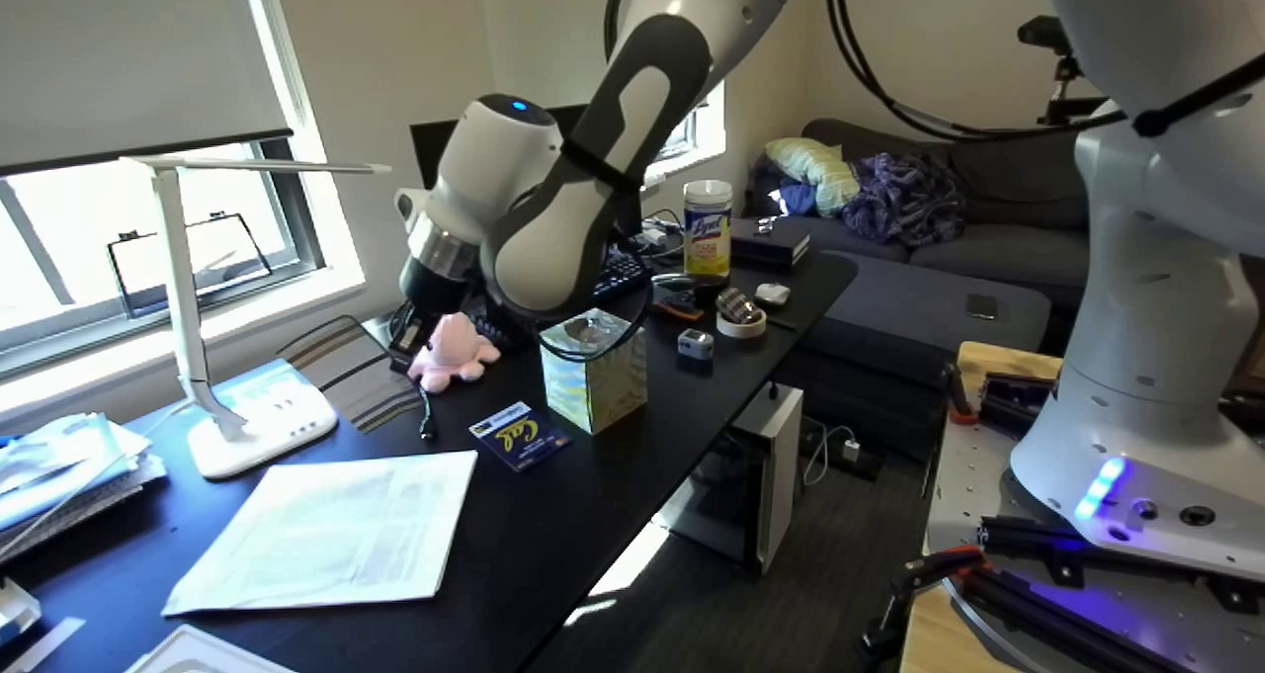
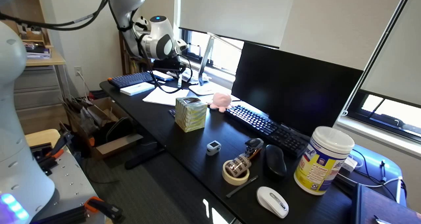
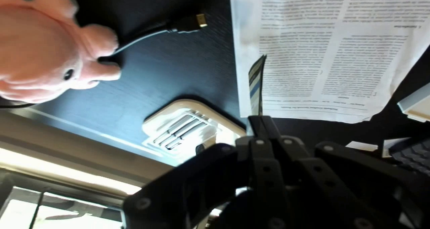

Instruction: Move the striped paper to the right side of the desk

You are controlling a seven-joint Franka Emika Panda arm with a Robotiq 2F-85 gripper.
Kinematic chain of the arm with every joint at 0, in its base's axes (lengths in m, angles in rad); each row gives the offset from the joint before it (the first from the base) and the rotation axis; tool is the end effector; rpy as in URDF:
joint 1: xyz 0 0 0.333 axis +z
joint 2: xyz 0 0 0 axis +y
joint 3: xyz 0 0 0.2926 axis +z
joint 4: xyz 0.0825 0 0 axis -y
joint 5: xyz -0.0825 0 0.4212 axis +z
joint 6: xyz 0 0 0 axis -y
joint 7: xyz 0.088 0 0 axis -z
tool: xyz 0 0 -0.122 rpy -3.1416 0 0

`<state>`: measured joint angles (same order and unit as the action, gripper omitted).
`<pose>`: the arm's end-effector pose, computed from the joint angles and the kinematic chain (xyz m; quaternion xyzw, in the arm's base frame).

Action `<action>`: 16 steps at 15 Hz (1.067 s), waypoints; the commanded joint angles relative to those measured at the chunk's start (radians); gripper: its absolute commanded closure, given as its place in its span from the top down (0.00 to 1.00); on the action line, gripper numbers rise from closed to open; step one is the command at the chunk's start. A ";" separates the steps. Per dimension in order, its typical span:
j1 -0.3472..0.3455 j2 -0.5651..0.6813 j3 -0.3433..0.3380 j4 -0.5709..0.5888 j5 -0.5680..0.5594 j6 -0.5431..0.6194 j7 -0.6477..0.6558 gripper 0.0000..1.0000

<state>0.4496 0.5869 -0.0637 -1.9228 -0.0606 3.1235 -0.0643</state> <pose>0.6348 0.2660 0.1912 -0.9194 -0.2506 -0.3021 0.0238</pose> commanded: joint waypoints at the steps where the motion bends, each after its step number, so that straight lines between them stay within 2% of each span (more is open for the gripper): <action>1: 0.166 -0.180 -0.196 -0.251 -0.034 0.121 0.069 0.01; 2: 0.087 -0.072 -0.114 -0.106 -0.007 0.063 0.029 0.01; 4: 0.145 -0.134 -0.175 -0.189 -0.007 0.096 0.037 0.01; 7: 0.158 -0.163 -0.184 -0.223 -0.007 0.097 0.038 0.01; 8: 0.196 -0.178 -0.233 -0.242 -0.015 0.112 0.041 0.01; 9: 0.297 -0.180 -0.363 -0.256 -0.014 0.123 0.072 0.01; 11: 0.358 -0.181 -0.507 -0.290 -0.002 0.195 0.091 0.01; 14: 0.524 -0.201 -0.754 -0.429 0.143 0.306 0.067 0.01; 16: 0.662 -0.188 -0.918 -0.542 0.256 0.384 0.087 0.01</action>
<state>0.9288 0.4157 -0.7867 -2.2975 0.0645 3.3997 0.0105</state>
